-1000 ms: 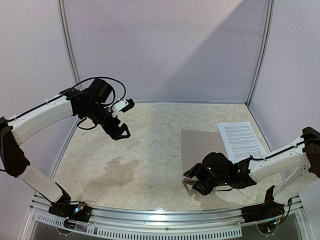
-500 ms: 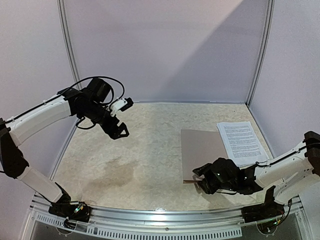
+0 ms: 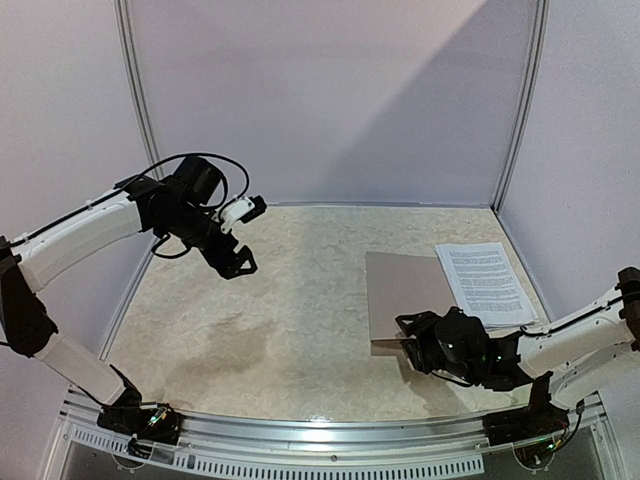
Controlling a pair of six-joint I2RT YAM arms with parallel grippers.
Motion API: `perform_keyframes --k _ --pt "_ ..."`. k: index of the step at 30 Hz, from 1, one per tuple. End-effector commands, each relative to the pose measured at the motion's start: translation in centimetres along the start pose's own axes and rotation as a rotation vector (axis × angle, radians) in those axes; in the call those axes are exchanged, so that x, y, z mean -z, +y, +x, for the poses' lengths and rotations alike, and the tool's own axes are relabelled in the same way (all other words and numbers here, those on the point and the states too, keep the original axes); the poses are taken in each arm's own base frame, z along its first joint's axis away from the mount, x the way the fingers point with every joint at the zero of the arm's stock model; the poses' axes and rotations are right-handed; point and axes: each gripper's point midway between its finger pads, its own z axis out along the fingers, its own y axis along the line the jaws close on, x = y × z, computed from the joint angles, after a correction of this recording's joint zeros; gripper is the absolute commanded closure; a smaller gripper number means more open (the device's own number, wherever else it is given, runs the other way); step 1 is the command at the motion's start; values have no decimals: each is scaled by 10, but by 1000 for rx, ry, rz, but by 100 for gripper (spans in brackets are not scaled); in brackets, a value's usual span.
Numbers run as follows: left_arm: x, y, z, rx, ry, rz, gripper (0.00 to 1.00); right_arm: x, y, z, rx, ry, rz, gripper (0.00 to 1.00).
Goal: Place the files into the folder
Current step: Open the folder at the center of the board.
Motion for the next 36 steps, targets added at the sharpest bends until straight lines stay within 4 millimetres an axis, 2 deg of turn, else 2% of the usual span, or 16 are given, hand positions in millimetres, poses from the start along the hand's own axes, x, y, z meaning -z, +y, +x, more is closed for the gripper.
perform_keyframes --k 1,11,14,17,21,22,26,29,36 --pt "7 -4 3 -24 2 0 6 5 19 -20 34 -113 -77 42" --pt "8 -6 4 -34 6 14 6 7 8 -50 60 -246 -48 56" --pt "8 -7 5 -38 8 18 6 8 11 -55 65 -270 -62 62" --pt "8 -8 5 -42 10 21 6 6 13 -59 81 -281 -67 74" --pt "8 -7 5 -47 12 19 6 3 11 -59 91 -273 -64 99" --pt "9 -7 6 -50 12 16 6 2 11 -58 97 -269 -59 100" --pt "11 -5 7 -66 15 4 5 -3 13 -48 154 -228 -11 100" --pt "15 -2 6 -70 14 -7 5 -8 38 -30 259 -166 15 100" --pt "31 18 4 -24 -17 -31 3 -12 74 11 489 -62 101 100"
